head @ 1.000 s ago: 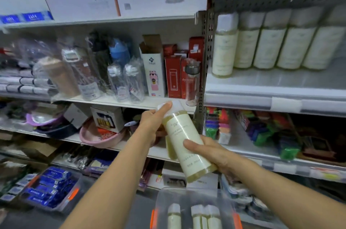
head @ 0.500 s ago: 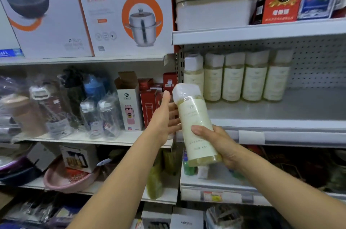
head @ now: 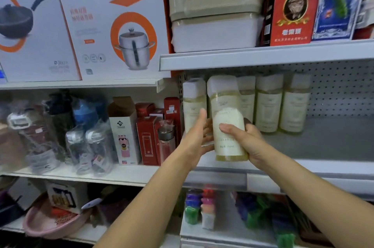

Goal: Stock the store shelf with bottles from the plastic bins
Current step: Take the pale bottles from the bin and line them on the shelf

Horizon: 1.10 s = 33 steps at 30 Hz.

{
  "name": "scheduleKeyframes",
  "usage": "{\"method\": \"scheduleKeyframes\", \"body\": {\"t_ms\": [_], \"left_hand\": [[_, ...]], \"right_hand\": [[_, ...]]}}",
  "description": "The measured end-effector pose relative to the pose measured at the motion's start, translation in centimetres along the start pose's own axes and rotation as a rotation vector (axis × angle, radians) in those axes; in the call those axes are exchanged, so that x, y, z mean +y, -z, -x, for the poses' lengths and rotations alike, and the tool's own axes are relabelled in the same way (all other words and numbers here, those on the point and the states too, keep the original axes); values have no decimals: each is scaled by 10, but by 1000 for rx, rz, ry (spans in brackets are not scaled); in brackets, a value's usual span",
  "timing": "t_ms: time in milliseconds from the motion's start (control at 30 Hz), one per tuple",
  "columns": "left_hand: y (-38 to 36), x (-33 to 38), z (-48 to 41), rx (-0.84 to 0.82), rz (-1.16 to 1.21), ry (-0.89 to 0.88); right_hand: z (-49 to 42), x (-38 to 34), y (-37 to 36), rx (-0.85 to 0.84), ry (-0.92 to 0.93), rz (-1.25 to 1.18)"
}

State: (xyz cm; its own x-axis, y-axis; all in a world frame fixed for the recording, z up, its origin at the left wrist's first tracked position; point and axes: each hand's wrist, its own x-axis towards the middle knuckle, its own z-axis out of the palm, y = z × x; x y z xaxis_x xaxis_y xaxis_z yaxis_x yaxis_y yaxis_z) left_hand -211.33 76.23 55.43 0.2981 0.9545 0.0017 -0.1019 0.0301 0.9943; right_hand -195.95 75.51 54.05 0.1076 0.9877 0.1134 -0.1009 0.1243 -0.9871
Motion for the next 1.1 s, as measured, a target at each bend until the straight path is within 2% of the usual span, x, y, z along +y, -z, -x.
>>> {"method": "scheduleKeyframes", "body": {"t_ms": [400, 733, 1100], "left_hand": [[-10, -36, -57, 54, 169, -7], [-18, -56, -79, 227, 184, 13], [-18, -61, -83, 251, 208, 22]], "right_hand": [[-48, 38, 22, -42, 77, 117], [-85, 32, 20, -73, 84, 276], [-98, 34, 19, -91, 75, 332]]}}
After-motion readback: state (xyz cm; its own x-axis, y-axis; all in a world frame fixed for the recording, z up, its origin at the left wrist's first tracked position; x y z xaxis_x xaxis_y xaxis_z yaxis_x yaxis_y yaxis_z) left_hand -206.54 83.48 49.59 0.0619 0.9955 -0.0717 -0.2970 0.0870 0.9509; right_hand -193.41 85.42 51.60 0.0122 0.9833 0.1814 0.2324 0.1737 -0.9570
